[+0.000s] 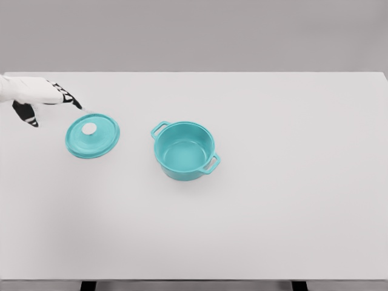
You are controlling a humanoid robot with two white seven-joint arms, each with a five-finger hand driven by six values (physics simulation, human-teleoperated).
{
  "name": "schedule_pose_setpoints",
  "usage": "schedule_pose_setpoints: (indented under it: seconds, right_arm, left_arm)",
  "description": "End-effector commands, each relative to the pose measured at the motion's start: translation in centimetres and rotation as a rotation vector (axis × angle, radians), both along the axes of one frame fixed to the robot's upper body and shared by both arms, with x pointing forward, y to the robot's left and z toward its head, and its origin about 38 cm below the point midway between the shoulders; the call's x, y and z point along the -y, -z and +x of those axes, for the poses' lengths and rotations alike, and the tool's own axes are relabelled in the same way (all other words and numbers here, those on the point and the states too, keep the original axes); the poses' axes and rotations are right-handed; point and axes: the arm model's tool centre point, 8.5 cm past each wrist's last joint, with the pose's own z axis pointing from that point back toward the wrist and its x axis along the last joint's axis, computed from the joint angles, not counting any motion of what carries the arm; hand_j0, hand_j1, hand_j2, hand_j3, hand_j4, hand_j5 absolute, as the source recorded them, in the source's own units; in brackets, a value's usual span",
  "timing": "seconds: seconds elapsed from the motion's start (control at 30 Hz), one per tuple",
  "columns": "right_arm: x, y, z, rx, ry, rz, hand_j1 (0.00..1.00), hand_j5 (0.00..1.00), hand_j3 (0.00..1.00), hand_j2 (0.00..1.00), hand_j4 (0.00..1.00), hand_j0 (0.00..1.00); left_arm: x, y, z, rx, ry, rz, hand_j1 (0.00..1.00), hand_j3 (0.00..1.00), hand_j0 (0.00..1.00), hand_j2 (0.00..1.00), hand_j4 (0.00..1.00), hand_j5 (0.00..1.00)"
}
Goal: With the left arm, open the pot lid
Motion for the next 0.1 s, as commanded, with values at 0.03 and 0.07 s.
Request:
schedule_pose_setpoints:
  seconds: [0.03,0.07]
  right_arm:
    - [0.01,0.0,-0.1,-0.002,0.0,0.0,1.0,1.0,1.0,1.0,1.0,1.0]
    - [0.01,0.0,-0.1,-0.002,0.0,0.0,1.0,1.0,1.0,1.0,1.0,1.0]
  left_arm:
    - [-4.79,0.64,0.59,-0.02,-0.189,-0.077,1.0,1.0,1.0,1.0,1.0,1.0]
    - [-4.63,0.68,0.65,-0.02,-0.186,-0.078,1.0,1.0,1.0,1.0,1.0,1.0]
